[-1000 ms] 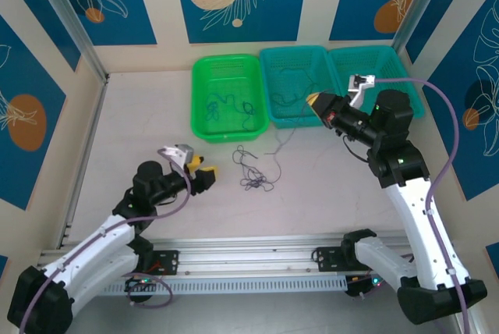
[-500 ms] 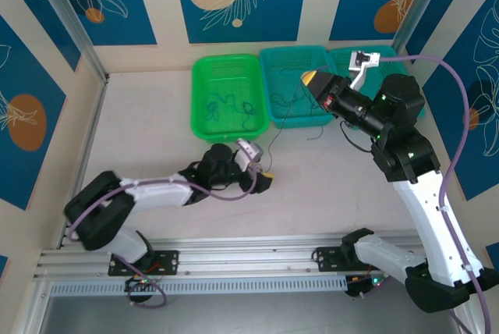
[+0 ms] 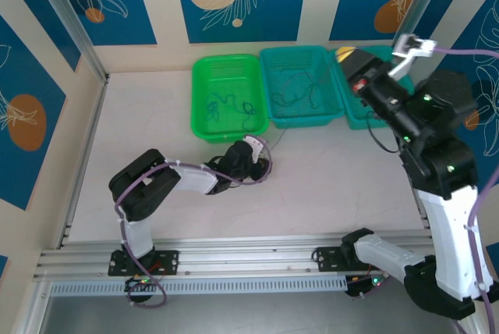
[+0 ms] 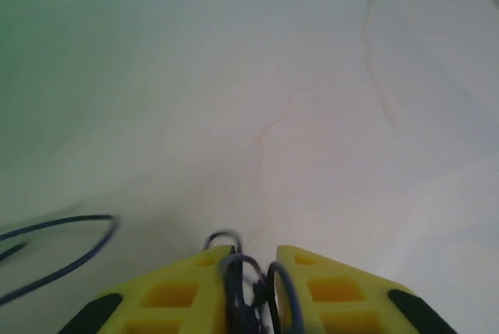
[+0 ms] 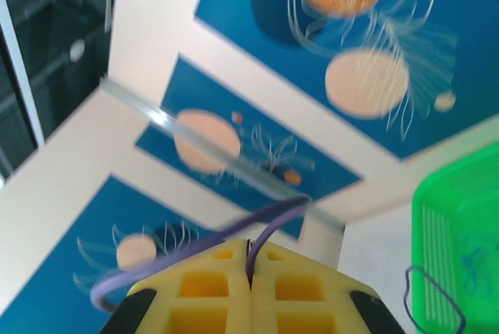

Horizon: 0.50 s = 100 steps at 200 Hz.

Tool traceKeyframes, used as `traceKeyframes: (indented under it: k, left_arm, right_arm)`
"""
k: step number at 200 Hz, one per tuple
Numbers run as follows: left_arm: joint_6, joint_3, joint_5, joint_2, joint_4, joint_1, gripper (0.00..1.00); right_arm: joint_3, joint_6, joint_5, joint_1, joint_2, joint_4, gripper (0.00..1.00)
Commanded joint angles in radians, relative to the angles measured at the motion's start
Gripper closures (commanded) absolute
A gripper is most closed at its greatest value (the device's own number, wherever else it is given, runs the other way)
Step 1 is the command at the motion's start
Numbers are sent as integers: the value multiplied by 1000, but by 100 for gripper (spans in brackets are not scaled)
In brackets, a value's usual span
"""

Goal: Untangle the cables

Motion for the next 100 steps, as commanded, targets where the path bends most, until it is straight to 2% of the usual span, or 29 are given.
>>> traceKeyframes:
  k: [1, 22, 37, 77, 100]
  left_arm:
    - [-136, -112, -47, -32, 34, 58, 87]
    - [-140, -182, -49, -121, 54, 85, 100]
    - [-108, -206, -62, -219, 3, 95, 100]
    - [85, -206, -123, -538, -223, 105, 100]
    - [227, -156, -98, -650, -356, 105, 100]
  right_arm:
    - [81, -55, 153, -60, -66, -68, 100]
    - [-15, -44, 183, -88, -116, -118, 100]
    - [-165, -18, 218, -93, -170, -148, 100]
    - [-748, 89, 219, -109, -344, -155, 100]
    - [-1090, 126, 182, -106, -433, -65, 93]
